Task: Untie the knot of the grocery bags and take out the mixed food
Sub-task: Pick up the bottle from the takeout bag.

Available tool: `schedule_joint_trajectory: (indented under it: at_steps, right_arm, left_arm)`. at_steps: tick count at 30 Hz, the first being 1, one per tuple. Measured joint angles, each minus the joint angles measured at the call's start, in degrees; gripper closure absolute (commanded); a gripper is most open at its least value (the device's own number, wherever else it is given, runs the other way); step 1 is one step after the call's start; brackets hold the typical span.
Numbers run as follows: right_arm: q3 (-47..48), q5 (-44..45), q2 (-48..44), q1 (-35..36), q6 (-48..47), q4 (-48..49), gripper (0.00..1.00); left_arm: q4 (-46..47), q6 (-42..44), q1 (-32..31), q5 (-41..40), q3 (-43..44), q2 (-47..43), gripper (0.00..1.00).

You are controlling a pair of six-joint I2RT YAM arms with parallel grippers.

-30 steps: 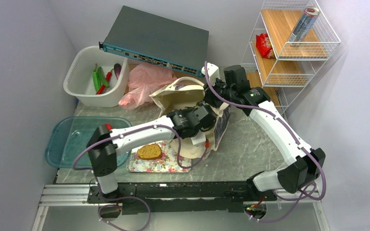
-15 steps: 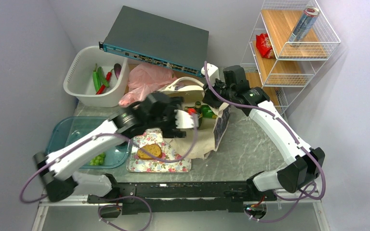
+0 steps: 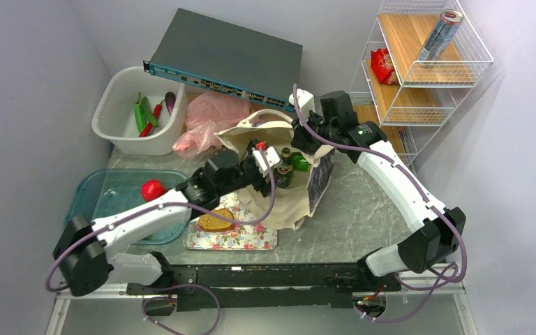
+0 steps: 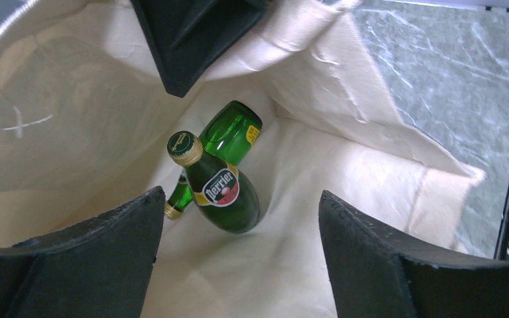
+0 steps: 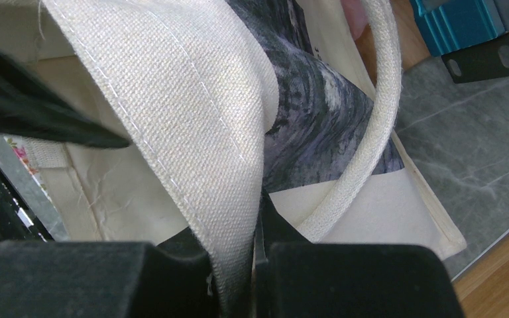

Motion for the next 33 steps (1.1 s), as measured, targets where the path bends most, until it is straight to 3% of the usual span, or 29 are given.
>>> schedule_joint_trajectory:
  at_steps: [14,21,24,26,33]
  right_arm:
    - [1.4,0.2,0.9,0.0,0.0,-1.2,1.00]
    - [1.4,0.2,0.9,0.0,-0.1,-1.1,1.00]
    - [1.4,0.3,1.0,0.0,-0.1,-1.1,1.00]
    - [1.4,0.2,1.0,0.0,-0.1,-1.1,1.00]
    - [1.4,0.2,1.2,0.0,-0.1,-1.1,1.00]
  left_arm:
    - [13.0,-2.1,6.2,3.9,6.2,21.2,0.31]
    - [14.8,-4.7,7.3,4.3,8.9,27.0,0.53]
    - [15.4,-5.7,7.3,5.1,9.6,27.8,0.76]
    - [15.5,-6.9,7.3,6.2,9.7,27.8,0.99]
    - [13.0,-7.3,7.6,9.6,9.4,25.6,1.00]
